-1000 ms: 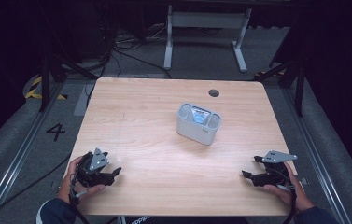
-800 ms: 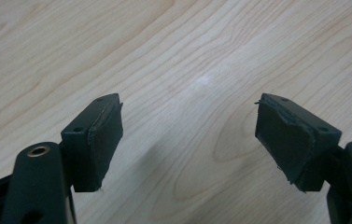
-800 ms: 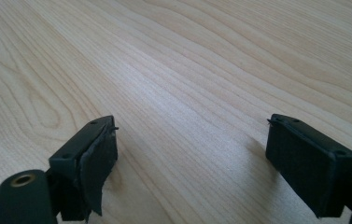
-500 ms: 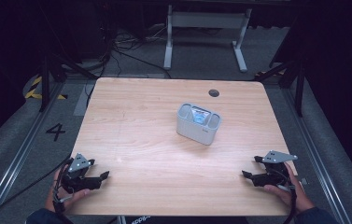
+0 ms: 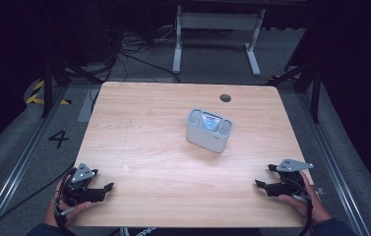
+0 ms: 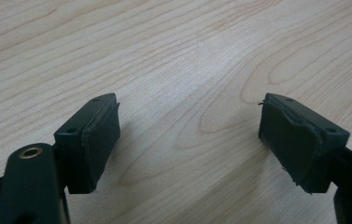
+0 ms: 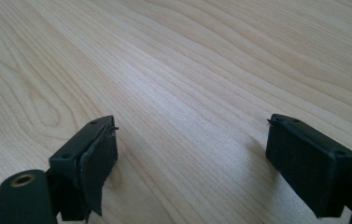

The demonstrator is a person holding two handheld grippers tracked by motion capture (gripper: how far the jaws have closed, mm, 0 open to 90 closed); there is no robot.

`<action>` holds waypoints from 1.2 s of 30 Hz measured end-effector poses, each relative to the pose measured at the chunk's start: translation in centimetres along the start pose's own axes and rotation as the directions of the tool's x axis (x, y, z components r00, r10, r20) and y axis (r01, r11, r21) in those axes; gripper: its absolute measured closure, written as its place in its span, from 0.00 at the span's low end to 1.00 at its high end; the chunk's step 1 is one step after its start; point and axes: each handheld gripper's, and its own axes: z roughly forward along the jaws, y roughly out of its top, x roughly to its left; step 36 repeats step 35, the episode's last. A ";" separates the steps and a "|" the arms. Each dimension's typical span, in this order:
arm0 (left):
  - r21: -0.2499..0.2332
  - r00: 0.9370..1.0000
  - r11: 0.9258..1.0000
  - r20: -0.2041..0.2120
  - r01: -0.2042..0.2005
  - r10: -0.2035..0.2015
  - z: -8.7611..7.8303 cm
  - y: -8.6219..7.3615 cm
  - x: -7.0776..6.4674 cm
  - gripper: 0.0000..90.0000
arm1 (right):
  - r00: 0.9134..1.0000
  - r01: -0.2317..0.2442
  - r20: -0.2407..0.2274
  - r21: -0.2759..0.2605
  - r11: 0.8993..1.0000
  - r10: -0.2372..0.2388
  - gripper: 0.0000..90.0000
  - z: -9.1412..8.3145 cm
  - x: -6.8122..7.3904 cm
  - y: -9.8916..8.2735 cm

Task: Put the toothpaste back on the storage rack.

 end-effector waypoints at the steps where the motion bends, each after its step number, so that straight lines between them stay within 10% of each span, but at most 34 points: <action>1: 0.003 1.000 1.000 -0.006 0.002 -0.002 0.0 0.0 0.0 0.22 | 1.000 0.000 0.000 0.000 1.000 0.000 0.19 0.0 0.0 0.0; 36: 0.019 1.000 1.000 -0.015 0.014 -0.013 0.1 0.2 -0.1 0.17 | 1.000 0.000 -0.001 0.000 1.000 0.000 0.19 0.0 0.0 0.0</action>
